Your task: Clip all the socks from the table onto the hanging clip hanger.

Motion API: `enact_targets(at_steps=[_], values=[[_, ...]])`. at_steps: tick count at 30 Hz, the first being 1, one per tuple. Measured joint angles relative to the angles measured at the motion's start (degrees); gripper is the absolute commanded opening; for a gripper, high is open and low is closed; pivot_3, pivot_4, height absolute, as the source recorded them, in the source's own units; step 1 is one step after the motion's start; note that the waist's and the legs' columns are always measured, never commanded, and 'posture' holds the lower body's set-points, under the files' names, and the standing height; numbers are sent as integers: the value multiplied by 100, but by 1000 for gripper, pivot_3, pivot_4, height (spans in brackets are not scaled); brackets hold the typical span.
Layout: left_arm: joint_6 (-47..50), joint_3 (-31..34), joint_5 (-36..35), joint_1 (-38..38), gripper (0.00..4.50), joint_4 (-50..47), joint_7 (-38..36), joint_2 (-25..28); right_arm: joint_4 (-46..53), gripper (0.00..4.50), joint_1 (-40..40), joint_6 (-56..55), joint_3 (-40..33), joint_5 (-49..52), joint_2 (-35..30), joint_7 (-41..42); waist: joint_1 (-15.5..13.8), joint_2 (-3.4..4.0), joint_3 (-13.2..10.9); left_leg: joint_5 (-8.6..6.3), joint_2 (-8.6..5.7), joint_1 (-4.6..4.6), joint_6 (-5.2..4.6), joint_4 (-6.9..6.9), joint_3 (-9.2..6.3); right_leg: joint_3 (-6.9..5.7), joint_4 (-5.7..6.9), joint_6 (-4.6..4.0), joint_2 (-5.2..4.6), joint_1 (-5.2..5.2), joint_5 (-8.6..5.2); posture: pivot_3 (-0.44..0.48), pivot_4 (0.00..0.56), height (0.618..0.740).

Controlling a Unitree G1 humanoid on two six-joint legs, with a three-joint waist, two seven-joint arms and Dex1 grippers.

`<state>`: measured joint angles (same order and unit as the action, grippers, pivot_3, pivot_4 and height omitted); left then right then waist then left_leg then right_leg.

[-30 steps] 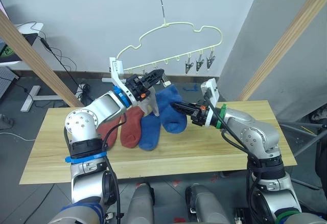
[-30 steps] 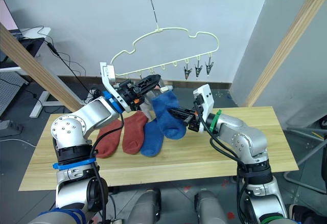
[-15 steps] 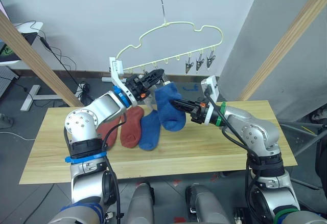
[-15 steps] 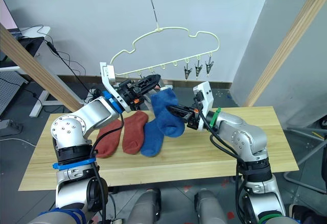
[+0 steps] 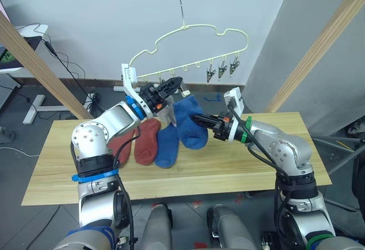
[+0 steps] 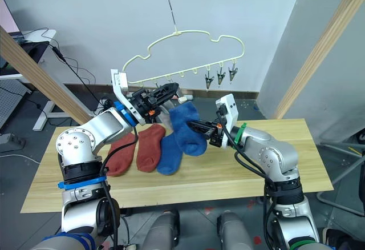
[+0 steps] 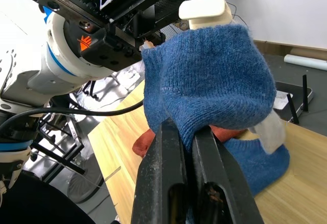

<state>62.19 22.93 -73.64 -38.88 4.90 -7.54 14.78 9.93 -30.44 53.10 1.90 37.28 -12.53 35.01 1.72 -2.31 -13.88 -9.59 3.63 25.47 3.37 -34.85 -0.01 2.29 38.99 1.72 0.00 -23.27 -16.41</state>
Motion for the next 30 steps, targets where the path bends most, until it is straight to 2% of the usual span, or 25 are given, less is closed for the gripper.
enact_targets(at_steps=[30], values=[[7,-17,-30,67,224,-23,37,20,-364,45,-382,104,-186,268,208,-74,-4,0,0,0,0,2,0,-1,-2,-2,1,-1,0,0,1,7,223,740]])
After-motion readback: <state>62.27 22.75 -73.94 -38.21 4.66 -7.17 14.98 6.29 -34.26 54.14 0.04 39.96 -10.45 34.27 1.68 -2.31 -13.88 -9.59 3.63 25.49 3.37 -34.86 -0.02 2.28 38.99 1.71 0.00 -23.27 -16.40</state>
